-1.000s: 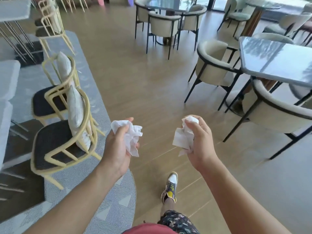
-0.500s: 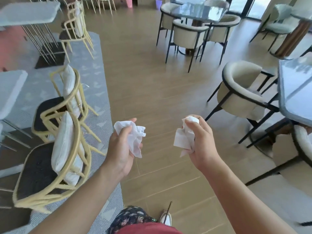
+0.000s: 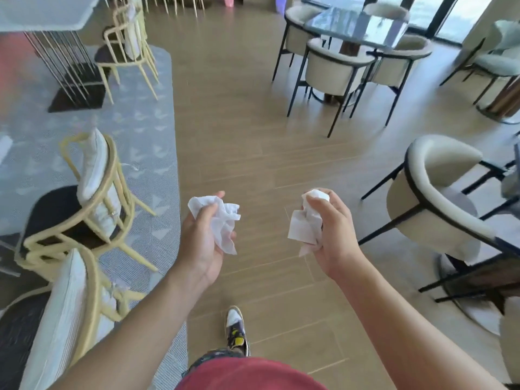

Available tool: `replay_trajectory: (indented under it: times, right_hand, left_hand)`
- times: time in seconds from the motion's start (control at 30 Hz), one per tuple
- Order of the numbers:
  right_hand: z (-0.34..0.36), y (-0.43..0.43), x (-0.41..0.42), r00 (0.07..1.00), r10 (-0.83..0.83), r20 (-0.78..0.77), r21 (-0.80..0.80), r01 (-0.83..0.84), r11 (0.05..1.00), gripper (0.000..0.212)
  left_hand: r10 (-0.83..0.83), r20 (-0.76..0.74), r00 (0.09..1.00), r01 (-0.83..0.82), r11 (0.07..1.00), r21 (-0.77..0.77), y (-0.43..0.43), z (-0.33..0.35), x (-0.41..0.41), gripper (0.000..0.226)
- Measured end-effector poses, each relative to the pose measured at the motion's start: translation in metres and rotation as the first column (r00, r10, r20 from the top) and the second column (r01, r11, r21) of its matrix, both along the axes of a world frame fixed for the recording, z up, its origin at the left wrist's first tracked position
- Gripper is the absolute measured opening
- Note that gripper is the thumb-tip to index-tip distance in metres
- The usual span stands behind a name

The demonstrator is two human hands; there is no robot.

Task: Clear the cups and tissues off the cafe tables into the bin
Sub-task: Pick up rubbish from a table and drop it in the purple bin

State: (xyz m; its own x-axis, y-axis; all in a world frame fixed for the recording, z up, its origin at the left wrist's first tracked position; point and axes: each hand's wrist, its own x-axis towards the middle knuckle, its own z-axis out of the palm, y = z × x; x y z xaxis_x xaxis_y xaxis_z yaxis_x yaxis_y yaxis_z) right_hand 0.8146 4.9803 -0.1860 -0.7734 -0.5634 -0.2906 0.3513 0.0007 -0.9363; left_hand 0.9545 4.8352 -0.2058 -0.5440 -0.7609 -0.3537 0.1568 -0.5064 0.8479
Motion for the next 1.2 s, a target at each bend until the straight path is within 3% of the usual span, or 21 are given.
replay_trajectory:
  times: [0.13,0.27,0.43,0.5,0.63,0.83,0.97,1.13,1.2]
  right_hand:
    - [0.018,-0.085,-0.064,0.999,0.022,-0.032,-0.016,-0.023,1.0,0.007]
    - [0.017,-0.152,-0.116,0.999,0.018,0.029,-0.021,-0.018,1.0,0.005]
    - [0.006,-0.224,-0.188,0.998,0.036,0.055,-0.031,-0.034,0.999,0.002]
    - [0.0,-0.253,-0.223,0.997,0.056,0.054,-0.045,-0.053,0.998,0.013]
    - [-0.014,-0.316,-0.308,0.994,0.074,0.075,-0.081,-0.068,0.994,0.023]
    - [-0.006,-0.402,-0.447,0.987,0.138,0.082,-0.074,-0.132,0.988,0.005]
    - [0.017,-0.465,-0.536,0.983,0.174,0.055,-0.071,-0.17,0.983,0.016]
    - [0.017,-0.518,-0.614,0.976,0.209,0.058,-0.057,-0.206,0.977,0.001]
    - [0.011,-0.541,-0.646,0.978,0.195,0.072,-0.043,-0.192,0.98,0.002]
  left_hand:
    - [-0.009,-0.038,0.999,0.007,0.998,-0.069,-0.086,0.015,-0.061,0.042]
    - [-0.005,-0.022,1.0,0.004,0.998,-0.065,-0.154,0.02,-0.11,0.049]
    - [0.011,0.009,1.0,-0.011,0.999,-0.046,-0.222,0.014,-0.179,0.03]
    - [0.017,0.025,1.0,-0.016,0.999,-0.045,-0.25,0.01,-0.213,0.023]
    - [0.028,0.047,0.999,-0.024,0.996,-0.089,-0.31,0.002,-0.297,0.023]
    - [0.09,0.042,0.995,-0.087,0.994,-0.072,-0.392,0.015,-0.425,0.024]
    - [0.13,0.017,0.991,-0.128,0.989,-0.072,-0.448,0.03,-0.513,0.024]
    - [0.126,0.02,0.992,-0.124,0.989,-0.086,-0.503,0.032,-0.594,0.038]
    - [0.117,0.034,0.993,-0.115,0.99,-0.076,-0.529,0.027,-0.628,0.032]
